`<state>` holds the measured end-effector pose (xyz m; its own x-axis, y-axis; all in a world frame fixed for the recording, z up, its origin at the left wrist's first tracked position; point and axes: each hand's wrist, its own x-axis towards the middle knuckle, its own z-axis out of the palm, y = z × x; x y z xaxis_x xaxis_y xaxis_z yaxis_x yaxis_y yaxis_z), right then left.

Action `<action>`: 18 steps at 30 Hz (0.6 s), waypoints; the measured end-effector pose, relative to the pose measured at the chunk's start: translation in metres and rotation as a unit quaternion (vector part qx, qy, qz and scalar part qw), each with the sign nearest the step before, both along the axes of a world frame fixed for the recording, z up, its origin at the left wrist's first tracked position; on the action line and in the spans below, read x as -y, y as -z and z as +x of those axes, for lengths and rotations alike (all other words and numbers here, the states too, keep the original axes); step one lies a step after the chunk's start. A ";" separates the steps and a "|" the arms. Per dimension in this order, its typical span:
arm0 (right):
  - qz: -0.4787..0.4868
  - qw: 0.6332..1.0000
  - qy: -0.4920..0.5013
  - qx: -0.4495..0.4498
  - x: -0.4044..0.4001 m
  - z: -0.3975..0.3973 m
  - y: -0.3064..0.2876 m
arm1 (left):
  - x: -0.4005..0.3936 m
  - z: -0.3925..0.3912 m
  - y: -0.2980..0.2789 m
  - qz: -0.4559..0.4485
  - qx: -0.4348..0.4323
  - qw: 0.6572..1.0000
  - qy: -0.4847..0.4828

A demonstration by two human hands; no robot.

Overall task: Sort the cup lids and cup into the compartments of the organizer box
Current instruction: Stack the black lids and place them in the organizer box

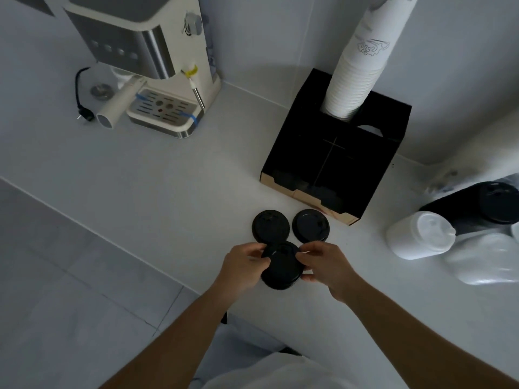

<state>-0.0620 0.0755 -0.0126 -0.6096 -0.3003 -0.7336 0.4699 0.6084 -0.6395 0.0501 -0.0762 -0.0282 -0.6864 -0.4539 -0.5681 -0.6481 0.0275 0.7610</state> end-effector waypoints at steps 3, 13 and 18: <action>0.010 1.000 0.004 -0.002 -0.001 0.004 0.007 | -0.005 0.002 0.005 -0.036 -0.002 0.999 0.026; 0.047 0.999 0.004 -0.021 -0.001 0.009 0.027 | -0.006 0.001 0.019 -0.097 0.022 0.993 0.061; 0.089 0.994 -0.023 -0.063 0.000 0.014 0.029 | -0.008 0.001 0.021 -0.125 0.042 0.988 0.078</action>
